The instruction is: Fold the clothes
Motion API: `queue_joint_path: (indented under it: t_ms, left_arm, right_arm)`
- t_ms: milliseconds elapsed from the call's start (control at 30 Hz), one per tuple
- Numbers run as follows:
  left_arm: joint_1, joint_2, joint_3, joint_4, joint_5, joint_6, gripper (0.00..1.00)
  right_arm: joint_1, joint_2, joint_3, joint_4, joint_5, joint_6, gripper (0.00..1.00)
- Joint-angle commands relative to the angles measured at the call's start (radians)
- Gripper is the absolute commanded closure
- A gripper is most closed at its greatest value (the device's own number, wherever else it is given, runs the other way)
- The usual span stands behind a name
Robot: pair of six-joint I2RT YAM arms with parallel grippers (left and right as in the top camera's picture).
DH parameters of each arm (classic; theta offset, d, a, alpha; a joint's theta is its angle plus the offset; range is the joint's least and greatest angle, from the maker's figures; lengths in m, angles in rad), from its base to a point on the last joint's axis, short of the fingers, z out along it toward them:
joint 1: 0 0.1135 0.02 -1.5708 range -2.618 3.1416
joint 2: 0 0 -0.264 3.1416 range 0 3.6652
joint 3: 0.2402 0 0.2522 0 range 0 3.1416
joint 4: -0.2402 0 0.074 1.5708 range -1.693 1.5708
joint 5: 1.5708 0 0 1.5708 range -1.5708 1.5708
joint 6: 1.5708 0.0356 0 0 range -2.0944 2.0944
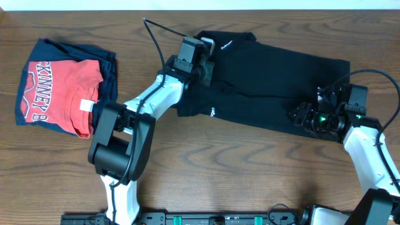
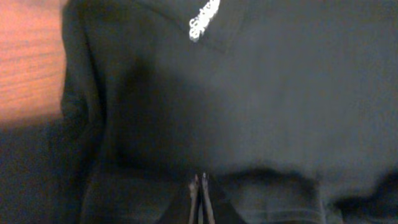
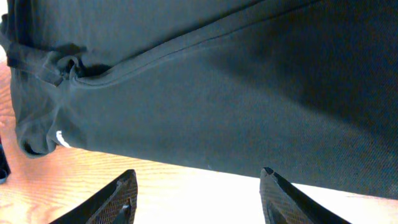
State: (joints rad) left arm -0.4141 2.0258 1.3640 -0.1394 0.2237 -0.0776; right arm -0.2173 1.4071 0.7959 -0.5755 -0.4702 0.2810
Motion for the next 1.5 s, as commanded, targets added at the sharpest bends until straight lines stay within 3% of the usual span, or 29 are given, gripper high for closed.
queue_joint_path:
  t_ms: [0,100,300,767,1067,1300,1467]
  left_arm:
    - [-0.023,-0.033,0.015,-0.104,0.031,0.018,0.94]
    - [-0.042,-0.029,0.01,-0.188,0.03,0.04,0.94]
    - [-0.069,0.003,-0.021,-0.194,0.03,0.039,0.94]
    - [-0.083,0.108,-0.021,-0.088,0.028,0.032,0.94]
    - [-0.08,0.102,-0.011,0.18,-0.034,0.04,0.94]
    - [-0.079,0.068,0.008,0.171,-0.039,0.074,0.94]
    - [-0.079,0.004,0.008,-0.006,-0.105,0.093,0.93]
  right_arm:
    - [0.009,-0.006,0.012,0.0,0.004,0.01,0.38]
    - [0.009,-0.006,0.012,0.005,0.004,0.01,0.38]
    - [0.009,-0.006,0.012,0.009,0.004,0.01,0.37]
    - [0.009,-0.006,0.012,0.013,0.034,0.011,0.37]
    - [0.009,-0.006,0.012,0.014,0.037,0.011,0.37]
    - [0.009,-0.006,0.012,0.003,0.037,0.01,0.37]
    - [0.009,-0.006,0.012,-0.004,0.037,0.01,0.37]
